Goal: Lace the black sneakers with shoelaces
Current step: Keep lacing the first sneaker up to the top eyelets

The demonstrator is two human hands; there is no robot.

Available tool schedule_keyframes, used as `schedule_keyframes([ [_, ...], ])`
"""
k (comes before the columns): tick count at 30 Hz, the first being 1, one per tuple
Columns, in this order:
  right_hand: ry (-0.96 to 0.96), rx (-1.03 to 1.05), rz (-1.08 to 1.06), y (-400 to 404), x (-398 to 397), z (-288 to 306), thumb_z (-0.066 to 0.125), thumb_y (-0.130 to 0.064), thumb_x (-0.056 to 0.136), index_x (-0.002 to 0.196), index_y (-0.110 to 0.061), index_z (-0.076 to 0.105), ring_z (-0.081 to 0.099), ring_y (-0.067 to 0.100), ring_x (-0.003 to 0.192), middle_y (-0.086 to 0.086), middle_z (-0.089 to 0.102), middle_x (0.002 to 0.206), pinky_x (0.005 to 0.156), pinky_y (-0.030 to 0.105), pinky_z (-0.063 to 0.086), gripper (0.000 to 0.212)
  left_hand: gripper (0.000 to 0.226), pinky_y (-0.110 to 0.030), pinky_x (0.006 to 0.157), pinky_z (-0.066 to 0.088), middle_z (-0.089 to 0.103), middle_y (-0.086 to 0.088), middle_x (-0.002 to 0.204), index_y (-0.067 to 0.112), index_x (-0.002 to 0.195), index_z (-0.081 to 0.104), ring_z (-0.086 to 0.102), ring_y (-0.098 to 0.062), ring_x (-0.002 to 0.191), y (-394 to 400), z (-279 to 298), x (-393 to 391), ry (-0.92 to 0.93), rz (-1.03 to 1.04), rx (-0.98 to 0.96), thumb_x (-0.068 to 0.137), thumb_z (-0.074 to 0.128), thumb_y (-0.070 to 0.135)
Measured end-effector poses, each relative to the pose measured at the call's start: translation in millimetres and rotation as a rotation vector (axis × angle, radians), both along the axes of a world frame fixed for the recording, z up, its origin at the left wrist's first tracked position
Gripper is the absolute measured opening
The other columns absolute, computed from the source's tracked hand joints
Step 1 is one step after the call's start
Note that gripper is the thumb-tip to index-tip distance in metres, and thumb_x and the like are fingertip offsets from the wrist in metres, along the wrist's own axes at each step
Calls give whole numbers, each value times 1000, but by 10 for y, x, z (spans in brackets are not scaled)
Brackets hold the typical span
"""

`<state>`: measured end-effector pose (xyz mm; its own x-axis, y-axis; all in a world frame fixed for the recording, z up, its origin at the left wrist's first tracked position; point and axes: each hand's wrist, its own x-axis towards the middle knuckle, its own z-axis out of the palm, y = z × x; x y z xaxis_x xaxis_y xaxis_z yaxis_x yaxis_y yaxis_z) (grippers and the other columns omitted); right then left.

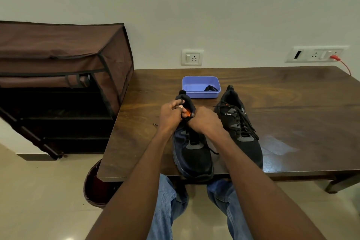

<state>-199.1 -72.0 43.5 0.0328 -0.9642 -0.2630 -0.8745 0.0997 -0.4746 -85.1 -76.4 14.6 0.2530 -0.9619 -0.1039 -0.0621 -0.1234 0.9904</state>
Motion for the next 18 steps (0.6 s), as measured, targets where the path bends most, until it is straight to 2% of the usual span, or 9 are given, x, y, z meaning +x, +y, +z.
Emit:
schedule_keyframes([
  [6, 89, 67, -40, 55, -6, 136, 60, -27, 92, 92, -12, 53, 56, 23, 78, 6, 56, 86, 69, 34, 45, 17, 36, -9, 52, 45, 62, -4, 71, -5, 134, 55, 57, 0, 51, 9, 0, 1, -21, -12, -14, 100, 45, -6],
  [9, 35, 135, -16, 24, -53, 175, 59, -26, 92, 82, -12, 54, 56, 21, 71, 6, 60, 84, 61, 32, 42, 18, 36, -10, 52, 46, 63, -4, 72, -3, 134, 55, 58, -2, 55, 11, -12, 12, -15, -14, -14, 100, 45, -5],
  [11, -155, 158, -21, -15, -80, 162, 63, -31, 92, 79, -12, 59, 57, 17, 68, 5, 64, 80, 58, 29, 40, 23, 35, -10, 52, 46, 64, -3, 75, -2, 133, 57, 58, -2, 56, 9, -21, 14, -2, -14, -11, 99, 47, -4],
  [15, -886, 53, -244, -2, -101, 101, 67, -21, 94, 65, -11, 59, 46, 13, 49, 1, 56, 56, 52, 24, 36, 31, 29, -13, 52, 47, 69, -5, 79, 2, 124, 62, 60, -1, 55, 15, -37, 9, 44, -8, -21, 98, 50, -2],
  [18, -1048, 22, -296, -37, -73, 4, 61, -23, 98, 72, -9, 60, 51, 11, 45, 3, 64, 59, 46, 23, 37, 30, 19, -18, 55, 49, 69, -4, 79, 4, 114, 62, 61, -6, 59, 11, -44, 35, 59, 16, -28, 97, 54, 1],
])
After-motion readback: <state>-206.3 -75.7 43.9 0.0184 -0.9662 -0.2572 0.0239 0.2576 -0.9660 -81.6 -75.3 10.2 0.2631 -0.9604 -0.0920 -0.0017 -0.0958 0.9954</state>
